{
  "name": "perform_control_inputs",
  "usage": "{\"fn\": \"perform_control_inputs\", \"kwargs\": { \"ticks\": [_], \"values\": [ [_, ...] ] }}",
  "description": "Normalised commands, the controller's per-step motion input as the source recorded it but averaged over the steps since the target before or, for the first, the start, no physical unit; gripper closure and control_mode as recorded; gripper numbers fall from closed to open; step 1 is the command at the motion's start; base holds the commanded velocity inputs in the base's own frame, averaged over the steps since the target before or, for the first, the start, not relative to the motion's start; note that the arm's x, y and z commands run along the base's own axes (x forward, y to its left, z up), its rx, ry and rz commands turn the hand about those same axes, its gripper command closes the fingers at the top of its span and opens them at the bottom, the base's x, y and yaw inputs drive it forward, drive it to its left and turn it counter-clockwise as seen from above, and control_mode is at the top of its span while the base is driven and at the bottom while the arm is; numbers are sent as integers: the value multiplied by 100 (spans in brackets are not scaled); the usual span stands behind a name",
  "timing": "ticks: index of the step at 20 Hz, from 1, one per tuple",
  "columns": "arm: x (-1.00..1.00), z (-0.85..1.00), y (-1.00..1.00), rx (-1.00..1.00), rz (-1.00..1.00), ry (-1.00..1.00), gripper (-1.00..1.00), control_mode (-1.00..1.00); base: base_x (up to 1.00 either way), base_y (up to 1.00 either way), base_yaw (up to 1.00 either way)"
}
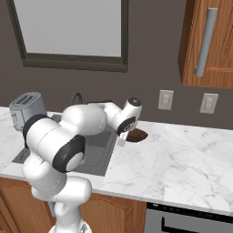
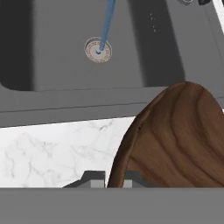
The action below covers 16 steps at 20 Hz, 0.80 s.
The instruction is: Rinse each bowl for a few seconds and place them down in the sink or on the counter.
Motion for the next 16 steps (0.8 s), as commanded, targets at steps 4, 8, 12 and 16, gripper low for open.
{"fn": "perform_control_inputs", "kwargs": {
  "ticks": [4,8,12,16],
  "values": [
    [30,-21,-1,-2,-11,8,100,-100,0,0,0],
    [23,-22,-3,-4,-5,4,100,-100,0,0,0],
    [14,-27,-9,-4,-2,2,100,-100,0,0,0],
    [8,-33,-17,-2,0,1,100,-100,0,0,0]
  ]
}}
